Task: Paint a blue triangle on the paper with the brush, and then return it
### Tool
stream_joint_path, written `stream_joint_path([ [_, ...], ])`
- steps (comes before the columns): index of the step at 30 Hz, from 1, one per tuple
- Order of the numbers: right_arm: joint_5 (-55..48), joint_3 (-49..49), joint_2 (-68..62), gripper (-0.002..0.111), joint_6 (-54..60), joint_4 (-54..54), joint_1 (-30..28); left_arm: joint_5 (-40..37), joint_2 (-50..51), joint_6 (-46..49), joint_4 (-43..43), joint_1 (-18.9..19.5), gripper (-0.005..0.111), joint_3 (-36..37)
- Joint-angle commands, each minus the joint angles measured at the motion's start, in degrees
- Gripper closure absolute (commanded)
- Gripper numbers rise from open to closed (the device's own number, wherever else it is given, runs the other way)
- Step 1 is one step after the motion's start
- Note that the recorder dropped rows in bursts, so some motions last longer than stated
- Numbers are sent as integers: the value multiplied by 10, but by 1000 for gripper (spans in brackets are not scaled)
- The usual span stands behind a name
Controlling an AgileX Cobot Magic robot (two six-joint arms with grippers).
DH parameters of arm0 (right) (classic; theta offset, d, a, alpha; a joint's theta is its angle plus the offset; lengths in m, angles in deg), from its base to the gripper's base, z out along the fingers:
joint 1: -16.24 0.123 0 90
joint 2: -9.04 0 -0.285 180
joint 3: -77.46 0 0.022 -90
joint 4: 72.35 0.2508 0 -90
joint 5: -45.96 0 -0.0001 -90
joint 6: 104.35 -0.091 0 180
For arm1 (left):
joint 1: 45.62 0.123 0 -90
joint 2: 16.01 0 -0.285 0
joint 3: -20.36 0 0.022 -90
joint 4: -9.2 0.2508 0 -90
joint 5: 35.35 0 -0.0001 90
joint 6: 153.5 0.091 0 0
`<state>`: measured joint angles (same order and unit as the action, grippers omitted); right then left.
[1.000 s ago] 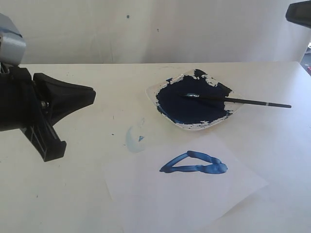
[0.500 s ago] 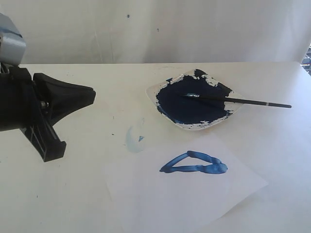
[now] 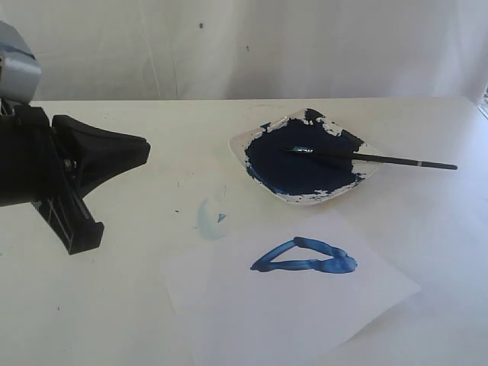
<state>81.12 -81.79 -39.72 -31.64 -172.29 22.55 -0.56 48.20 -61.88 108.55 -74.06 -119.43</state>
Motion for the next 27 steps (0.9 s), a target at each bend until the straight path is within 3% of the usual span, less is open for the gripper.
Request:
stream_joint_path([
  [1, -135, 42, 58, 108, 7, 0, 60, 1, -4, -1, 6, -2, 107, 3],
  [8, -202, 120, 118, 108, 6, 0, 75, 1, -4, -1, 6, -2, 107, 3],
  [27, -193, 253, 122, 108, 1, 0, 75, 1, -4, -1, 6, -2, 107, 3],
])
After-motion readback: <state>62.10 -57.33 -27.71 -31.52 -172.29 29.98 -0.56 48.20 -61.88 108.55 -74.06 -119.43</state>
